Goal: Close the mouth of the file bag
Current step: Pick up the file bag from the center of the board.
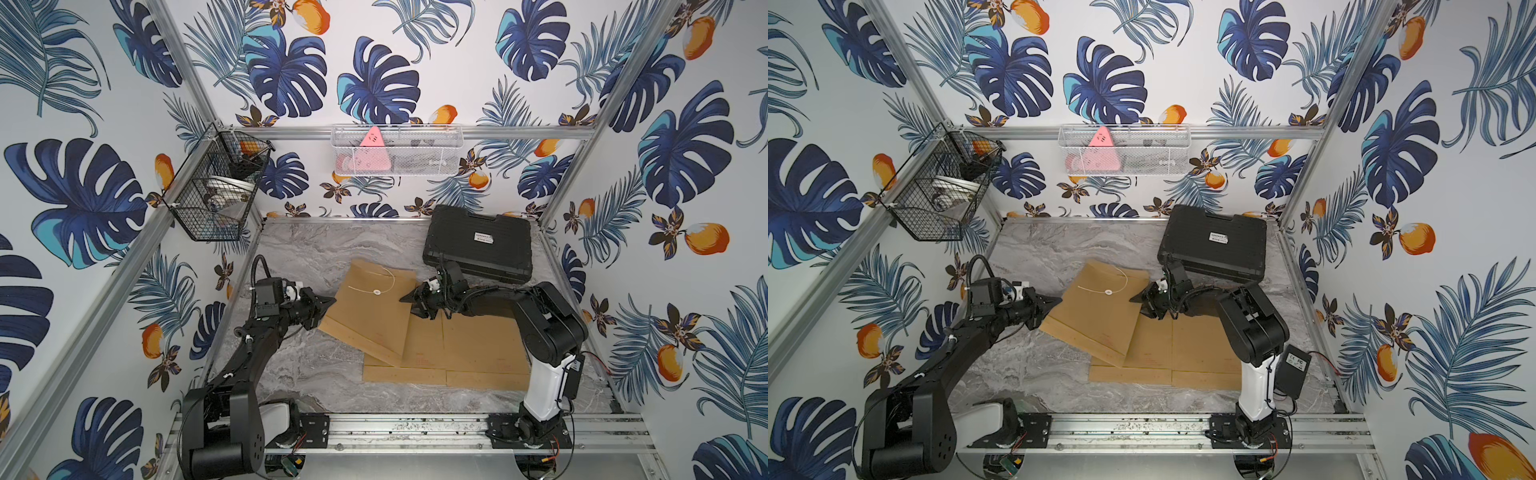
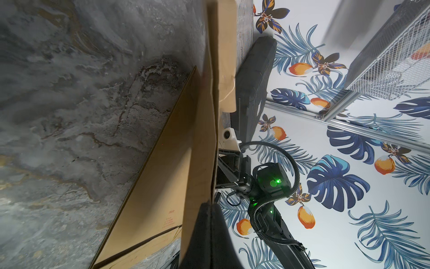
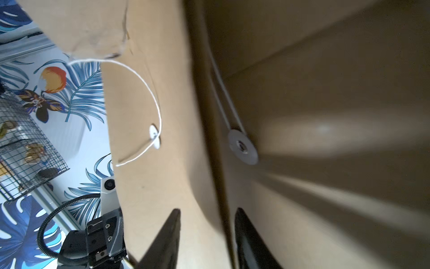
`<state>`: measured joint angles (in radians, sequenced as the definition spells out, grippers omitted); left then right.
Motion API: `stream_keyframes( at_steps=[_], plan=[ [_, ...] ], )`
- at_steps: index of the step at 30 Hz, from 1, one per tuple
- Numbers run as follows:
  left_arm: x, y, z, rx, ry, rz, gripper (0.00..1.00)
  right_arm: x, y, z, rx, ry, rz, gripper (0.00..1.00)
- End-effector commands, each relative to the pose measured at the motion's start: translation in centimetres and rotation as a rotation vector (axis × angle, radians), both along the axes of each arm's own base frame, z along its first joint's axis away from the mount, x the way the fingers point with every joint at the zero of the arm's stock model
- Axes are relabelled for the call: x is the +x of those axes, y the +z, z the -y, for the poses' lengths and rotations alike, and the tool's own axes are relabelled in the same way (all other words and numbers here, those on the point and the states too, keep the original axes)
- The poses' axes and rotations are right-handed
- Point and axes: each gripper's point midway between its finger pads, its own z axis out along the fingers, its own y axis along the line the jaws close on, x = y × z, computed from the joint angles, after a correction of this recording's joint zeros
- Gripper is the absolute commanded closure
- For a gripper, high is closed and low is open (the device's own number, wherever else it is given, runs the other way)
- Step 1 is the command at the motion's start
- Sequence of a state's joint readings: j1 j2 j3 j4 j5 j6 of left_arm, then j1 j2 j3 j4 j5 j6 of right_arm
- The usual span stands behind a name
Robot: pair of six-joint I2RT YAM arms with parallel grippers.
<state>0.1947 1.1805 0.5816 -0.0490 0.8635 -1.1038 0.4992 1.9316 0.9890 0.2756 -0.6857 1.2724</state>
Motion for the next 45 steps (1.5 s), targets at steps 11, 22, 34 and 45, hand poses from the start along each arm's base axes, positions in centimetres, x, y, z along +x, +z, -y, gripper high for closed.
stream_keyframes(
  at_steps=[11, 22, 34, 45],
  plan=[
    [-0.9, 3.8, -1.4, 0.287, -0.097, 0.126, 0.5, 0.0, 13.4, 0.3, 0.002, 0.149, 0.493, 1.0],
    [6.1, 12.7, -1.7, 0.156, -0.054, 0.493, 0.41, -1.0, 27.0, 1.5, -0.039, 0.321, 1.036, 1.0],
    [8.0, 19.9, 3.1, 0.098, -0.186, 0.885, 0.26, -2.8, 35.4, 3.6, 0.188, 0.309, 1.193, 1.0],
    [6.5, 24.5, 8.6, 0.037, -0.374, 1.06, 0.32, -4.2, 39.7, 5.7, 0.426, 0.286, 1.225, 1.0]
  ],
)
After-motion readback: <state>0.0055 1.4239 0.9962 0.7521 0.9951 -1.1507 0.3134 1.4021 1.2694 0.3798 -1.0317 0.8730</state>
